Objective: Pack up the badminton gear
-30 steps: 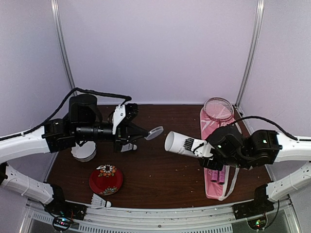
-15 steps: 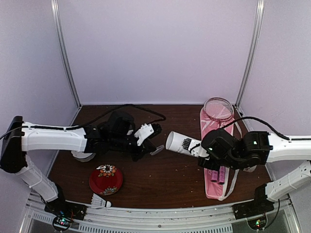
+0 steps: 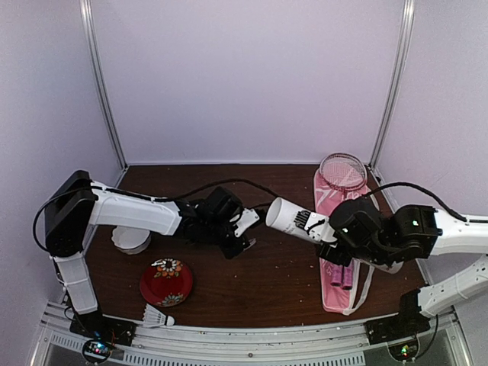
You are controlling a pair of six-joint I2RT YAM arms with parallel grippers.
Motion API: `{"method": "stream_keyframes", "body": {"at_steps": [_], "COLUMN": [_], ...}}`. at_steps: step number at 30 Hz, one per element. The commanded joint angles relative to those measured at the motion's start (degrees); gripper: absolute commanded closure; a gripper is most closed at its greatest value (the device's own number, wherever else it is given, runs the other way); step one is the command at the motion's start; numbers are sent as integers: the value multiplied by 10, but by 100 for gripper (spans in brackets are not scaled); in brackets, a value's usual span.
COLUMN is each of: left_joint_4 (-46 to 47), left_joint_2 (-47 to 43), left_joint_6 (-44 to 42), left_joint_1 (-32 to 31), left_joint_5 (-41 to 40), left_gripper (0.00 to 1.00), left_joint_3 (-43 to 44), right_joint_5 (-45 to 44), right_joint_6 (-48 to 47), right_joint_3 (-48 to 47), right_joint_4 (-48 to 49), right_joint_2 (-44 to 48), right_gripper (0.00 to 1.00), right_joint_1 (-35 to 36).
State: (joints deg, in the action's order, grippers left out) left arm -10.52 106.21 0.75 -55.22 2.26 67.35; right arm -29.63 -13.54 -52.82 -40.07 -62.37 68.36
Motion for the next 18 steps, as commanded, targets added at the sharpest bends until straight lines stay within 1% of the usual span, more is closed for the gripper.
{"method": "stream_keyframes", "body": {"at_steps": [1,4,7,9,13,18], "left_joint_4": [-11,-23,-19,-15,-44,-104], "left_joint_2": [11,-2,-36,-68,-136,-261], "left_joint_6": [37,48,75,97,157,284], "left_joint_1": [15,19,19,19,19,19], "left_joint_5": [5,23,41,41,37,8], "left_gripper": [98,79,57,49,46,43], "left_joint_3": [24,17,-14,-37,-73,-151], "right_joint_5": [-3,-3,-1,4,12,21], "right_joint_6": [5,5,7,8,10,10], "right_joint_3": [6,10,15,17,18,17], "right_joint_4": [9,11,19,23,30,36], "right_joint_2": [14,17,24,28,31,35], "right_gripper": [53,53,53,53,53,52], "right_joint_1": [-2,-2,-2,-2,-2,-2]}}
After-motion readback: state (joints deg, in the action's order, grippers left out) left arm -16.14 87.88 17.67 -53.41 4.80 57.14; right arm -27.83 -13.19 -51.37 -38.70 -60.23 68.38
